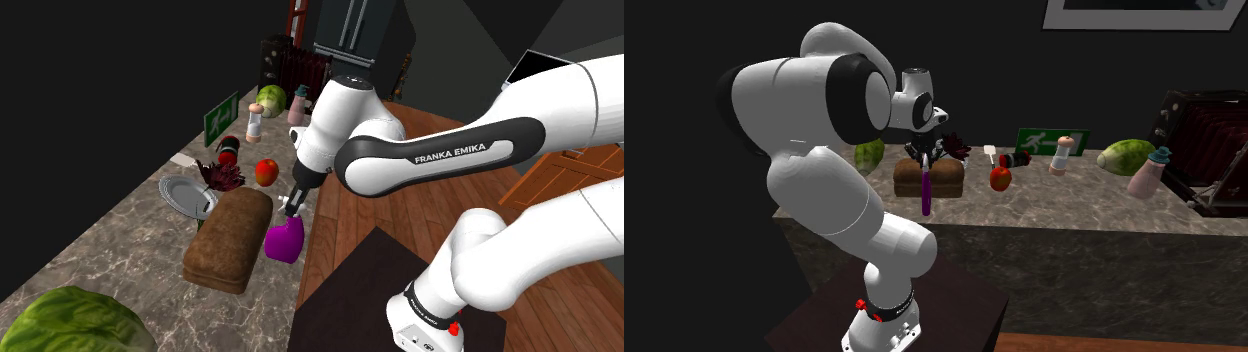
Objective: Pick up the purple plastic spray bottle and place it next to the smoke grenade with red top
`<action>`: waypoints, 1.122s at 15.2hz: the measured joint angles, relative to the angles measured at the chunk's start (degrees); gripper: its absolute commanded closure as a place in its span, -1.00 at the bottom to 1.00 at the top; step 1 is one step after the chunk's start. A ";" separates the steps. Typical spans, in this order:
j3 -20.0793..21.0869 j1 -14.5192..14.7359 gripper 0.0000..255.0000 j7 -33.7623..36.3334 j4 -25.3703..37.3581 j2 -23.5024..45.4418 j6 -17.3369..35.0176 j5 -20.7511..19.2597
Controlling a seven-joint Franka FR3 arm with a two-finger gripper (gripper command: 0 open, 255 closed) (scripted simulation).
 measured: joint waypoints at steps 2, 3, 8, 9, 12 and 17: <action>0.00 0.00 1.00 0.00 0.01 0.00 0.00 0.00; 0.00 0.00 1.00 0.00 0.00 0.00 0.01 0.01; -0.39 0.08 1.00 -0.12 2.07 -1.72 -3.77 0.00; -0.49 0.11 1.00 -0.16 2.39 -2.21 -4.59 0.02; -0.82 0.11 1.00 -0.29 3.98 -3.28 -7.25 -0.04; -1.23 0.02 1.00 -0.37 7.18 -4.26 -11.42 -0.25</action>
